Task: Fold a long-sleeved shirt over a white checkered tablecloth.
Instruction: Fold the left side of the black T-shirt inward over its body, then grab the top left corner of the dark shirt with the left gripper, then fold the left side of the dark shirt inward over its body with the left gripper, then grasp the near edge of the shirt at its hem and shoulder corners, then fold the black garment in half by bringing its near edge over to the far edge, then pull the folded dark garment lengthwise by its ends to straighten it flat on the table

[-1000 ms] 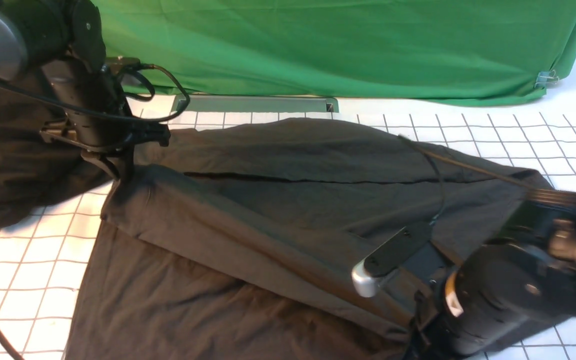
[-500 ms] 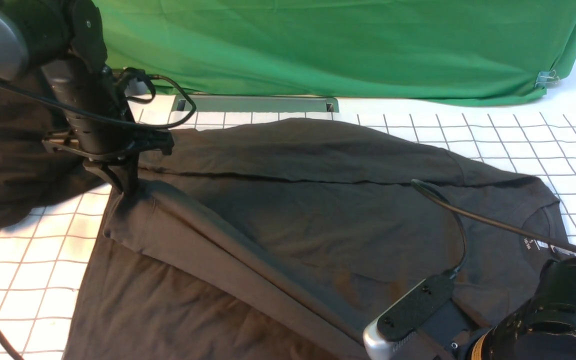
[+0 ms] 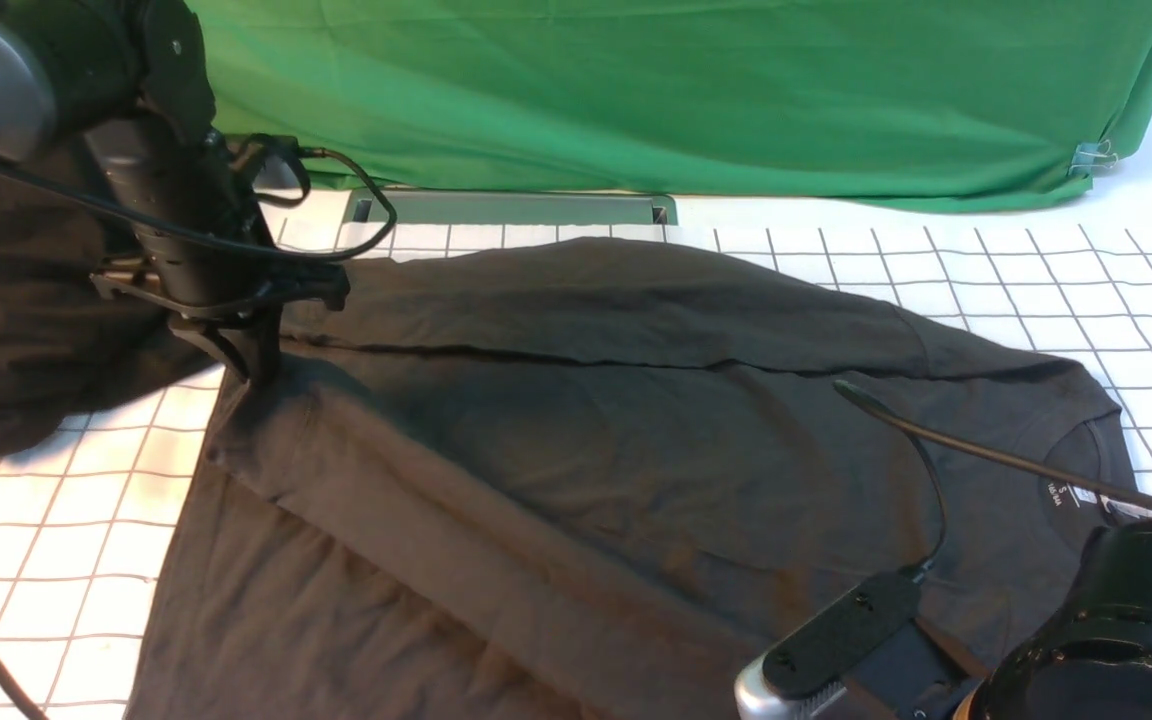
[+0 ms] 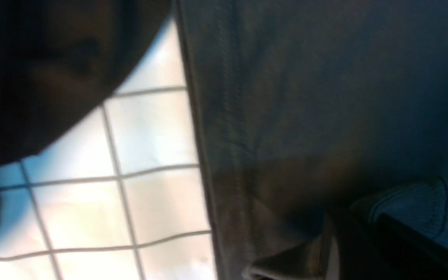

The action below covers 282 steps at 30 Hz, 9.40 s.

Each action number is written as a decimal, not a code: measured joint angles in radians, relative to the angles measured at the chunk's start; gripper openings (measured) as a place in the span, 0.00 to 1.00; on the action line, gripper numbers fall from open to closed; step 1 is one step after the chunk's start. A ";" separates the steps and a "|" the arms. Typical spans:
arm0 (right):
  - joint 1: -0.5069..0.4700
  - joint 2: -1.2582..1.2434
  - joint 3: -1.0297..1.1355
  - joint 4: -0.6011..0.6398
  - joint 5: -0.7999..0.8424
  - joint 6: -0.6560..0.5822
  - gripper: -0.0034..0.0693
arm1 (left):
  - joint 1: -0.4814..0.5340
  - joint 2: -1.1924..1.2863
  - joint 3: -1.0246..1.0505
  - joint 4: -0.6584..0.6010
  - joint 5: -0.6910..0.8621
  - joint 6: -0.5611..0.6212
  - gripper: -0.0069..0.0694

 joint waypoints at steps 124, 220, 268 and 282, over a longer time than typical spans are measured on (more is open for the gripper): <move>-0.359 -0.100 -0.132 -0.255 -0.094 -0.077 0.63 | 0.022 -0.475 0.805 -0.163 -0.149 -0.120 0.42; -0.361 0.153 -0.555 -0.008 0.037 -0.539 0.09 | 0.025 -0.514 0.289 0.069 -0.005 -0.187 0.10; -0.787 0.566 -1.004 -0.062 0.359 -0.517 0.37 | 0.020 -0.115 -0.130 -0.089 0.050 0.006 0.09; -0.881 0.695 -0.870 0.095 0.195 -0.598 0.64 | -0.073 -0.162 0.481 0.025 -0.232 -0.080 0.08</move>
